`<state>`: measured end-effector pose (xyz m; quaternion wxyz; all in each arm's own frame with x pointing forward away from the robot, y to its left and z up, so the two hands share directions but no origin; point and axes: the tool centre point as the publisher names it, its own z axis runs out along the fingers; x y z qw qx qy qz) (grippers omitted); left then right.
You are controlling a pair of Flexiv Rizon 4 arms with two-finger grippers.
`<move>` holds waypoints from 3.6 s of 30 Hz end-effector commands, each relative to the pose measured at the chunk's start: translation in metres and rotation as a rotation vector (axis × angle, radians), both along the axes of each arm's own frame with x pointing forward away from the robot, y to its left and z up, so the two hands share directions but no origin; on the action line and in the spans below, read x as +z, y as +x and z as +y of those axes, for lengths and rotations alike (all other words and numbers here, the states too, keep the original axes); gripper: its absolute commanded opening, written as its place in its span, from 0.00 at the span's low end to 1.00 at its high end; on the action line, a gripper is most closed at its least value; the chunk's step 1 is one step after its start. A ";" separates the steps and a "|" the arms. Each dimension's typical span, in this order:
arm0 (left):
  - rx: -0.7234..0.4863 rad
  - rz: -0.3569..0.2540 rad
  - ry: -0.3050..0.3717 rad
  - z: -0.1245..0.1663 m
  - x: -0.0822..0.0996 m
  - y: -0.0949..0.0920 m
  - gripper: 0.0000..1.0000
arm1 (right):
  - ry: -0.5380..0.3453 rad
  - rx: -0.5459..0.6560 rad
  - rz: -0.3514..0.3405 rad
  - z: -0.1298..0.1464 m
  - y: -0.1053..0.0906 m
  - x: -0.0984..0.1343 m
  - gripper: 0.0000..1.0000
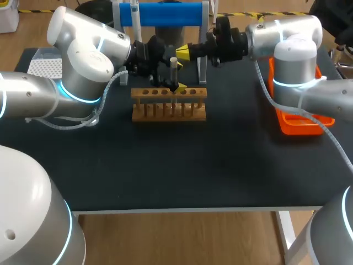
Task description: Invert the test tube, pick up the pipette, mount the tip to pipette, aspirate from beaker and dispense into the tube, eject the tip, return the pipette, and cap with the stopper.
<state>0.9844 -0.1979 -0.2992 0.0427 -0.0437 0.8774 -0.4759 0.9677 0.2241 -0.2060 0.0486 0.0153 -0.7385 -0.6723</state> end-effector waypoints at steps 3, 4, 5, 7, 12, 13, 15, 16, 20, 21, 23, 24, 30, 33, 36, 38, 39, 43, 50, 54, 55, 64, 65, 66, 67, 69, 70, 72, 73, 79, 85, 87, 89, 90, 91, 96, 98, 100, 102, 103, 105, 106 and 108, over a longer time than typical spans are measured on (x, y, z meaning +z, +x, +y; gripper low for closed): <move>-0.004 0.003 0.002 0.000 0.001 0.001 1.00 | 0.012 0.010 0.006 0.004 0.002 -0.002 0.00; -0.004 0.003 0.002 0.000 0.001 0.001 1.00 | 0.013 0.011 0.008 0.004 0.001 -0.003 0.00; -0.004 0.003 0.002 0.000 0.001 0.001 1.00 | 0.014 0.012 0.010 0.005 0.001 -0.003 0.00; -0.004 0.003 0.002 0.000 0.001 0.001 1.00 | 0.017 0.016 0.014 0.006 0.000 -0.004 0.00; -0.004 0.003 0.002 0.000 0.001 0.001 1.00 | 0.027 0.025 0.024 0.009 -0.001 -0.005 0.00; -0.004 0.003 0.002 0.000 0.001 0.001 1.00 | 0.027 0.026 0.025 0.010 -0.001 -0.006 0.00; -0.004 0.003 0.002 0.000 0.001 0.001 1.00 | 0.028 0.030 0.026 0.011 -0.002 -0.006 0.00; -0.004 0.003 0.002 0.000 0.001 0.001 1.00 | 0.028 0.031 0.026 0.011 -0.002 -0.006 0.00; -0.004 0.003 0.002 0.000 0.001 0.001 1.00 | 0.028 0.033 0.025 0.012 -0.002 -0.007 0.00; -0.004 0.003 0.002 0.000 0.001 0.001 1.00 | 0.029 0.033 0.025 0.013 -0.002 -0.007 0.00; -0.004 0.003 0.002 0.000 0.001 0.001 1.00 | 0.031 0.033 0.024 0.013 -0.002 -0.007 0.00; -0.004 0.003 0.002 0.000 0.001 0.001 1.00 | 0.031 0.032 0.023 0.014 -0.001 -0.007 0.00; -0.004 0.003 0.002 0.000 0.001 0.001 1.00 | 0.030 0.035 0.022 0.015 -0.001 -0.009 0.00; -0.004 0.003 0.002 0.000 0.001 0.001 1.00 | 0.030 0.038 0.024 0.016 -0.002 -0.010 0.00; -0.004 0.003 0.002 0.000 0.001 0.001 1.00 | 0.029 0.042 0.026 0.017 -0.003 -0.012 0.00; -0.004 0.003 0.002 0.000 0.001 0.001 1.00 | 0.029 0.043 0.028 0.017 -0.003 -0.013 0.00; -0.004 0.003 0.002 0.000 0.001 0.001 1.00 | 0.028 0.044 0.029 0.018 -0.003 -0.014 0.00; -0.004 0.003 0.002 0.000 0.001 0.001 1.00 | 0.025 0.044 0.032 0.018 -0.003 -0.016 0.00; -0.004 0.003 0.002 0.000 0.001 0.001 1.00 | 0.027 0.040 0.037 0.018 -0.002 -0.020 0.00; -0.004 0.003 0.002 0.000 0.001 0.001 1.00 | 0.033 0.039 0.040 0.018 -0.002 -0.022 0.00; -0.004 0.003 0.002 0.000 0.001 0.001 1.00 | 0.038 0.038 0.042 0.017 -0.002 -0.023 0.00; -0.004 0.003 0.002 0.000 0.001 0.001 1.00 | 0.080 0.035 0.062 0.018 -0.004 -0.029 0.00; -0.004 0.003 0.002 0.000 0.001 0.001 1.00 | 0.084 0.035 0.063 0.018 -0.004 -0.030 0.00; -0.004 0.003 0.002 0.000 0.001 0.001 1.00 | 0.087 0.035 0.065 0.019 -0.004 -0.031 0.00; -0.004 0.003 0.002 0.000 0.001 0.001 1.00 | 0.089 0.035 0.067 0.019 -0.004 -0.031 0.00; -0.004 0.003 0.002 0.000 0.001 0.001 1.00 | 0.089 0.036 0.070 0.020 -0.004 -0.033 0.00; -0.004 0.003 0.002 0.000 0.001 0.001 1.00 | 0.089 0.036 0.071 0.020 -0.004 -0.034 0.00; -0.004 0.003 0.002 0.000 0.001 0.001 1.00 | 0.088 0.038 0.072 0.021 -0.004 -0.034 0.00; -0.004 0.003 0.002 0.000 0.001 0.001 1.00 | 0.087 0.038 0.072 0.021 -0.004 -0.034 0.00; -0.004 0.003 0.002 0.000 0.001 0.001 1.00 | 0.112 0.036 0.051 0.020 -0.003 -0.024 0.00; -0.004 0.003 0.002 0.000 0.001 0.001 1.00 | 0.162 0.034 0.014 0.012 -0.004 0.000 0.00; -0.004 0.003 0.002 0.000 0.001 0.001 1.00 | 0.173 0.037 -0.001 0.006 -0.006 0.009 0.00; -0.004 0.003 0.002 0.000 0.001 0.001 1.00 | 0.178 0.039 -0.016 0.000 -0.009 0.017 0.00; -0.004 0.003 0.002 0.000 0.001 0.001 1.00 | 0.177 0.041 -0.028 -0.004 -0.010 0.020 0.00; -0.004 0.003 0.002 0.000 0.001 0.001 1.00 | 0.172 0.040 -0.037 -0.007 -0.010 0.022 0.00; -0.004 0.003 0.002 0.000 0.001 0.001 1.00 | 0.113 0.019 -0.115 -0.029 -0.013 0.033 0.00; -0.004 0.003 0.002 0.000 0.001 0.001 1.00 | 0.076 0.010 -0.148 -0.038 -0.013 0.034 0.00; -0.004 0.003 0.002 0.000 0.001 0.001 1.00 | 0.045 0.003 -0.172 -0.044 -0.013 0.033 0.12; -0.004 0.003 0.002 0.000 0.001 0.001 1.00 | -0.008 -0.014 -0.206 -0.052 -0.013 0.031 0.62; -0.004 0.003 0.002 0.000 0.001 0.001 1.00 | -0.020 -0.021 -0.214 -0.056 -0.012 0.030 1.00; -0.004 0.003 0.002 0.000 0.001 0.001 1.00 | -0.051 -0.032 -0.223 -0.067 -0.011 0.028 1.00; -0.004 0.003 0.002 0.000 0.001 0.001 1.00 | -0.058 -0.038 -0.226 -0.070 -0.011 0.027 1.00; -0.004 0.003 0.002 0.000 0.001 0.001 1.00 | -0.091 -0.054 -0.233 -0.079 -0.011 0.023 1.00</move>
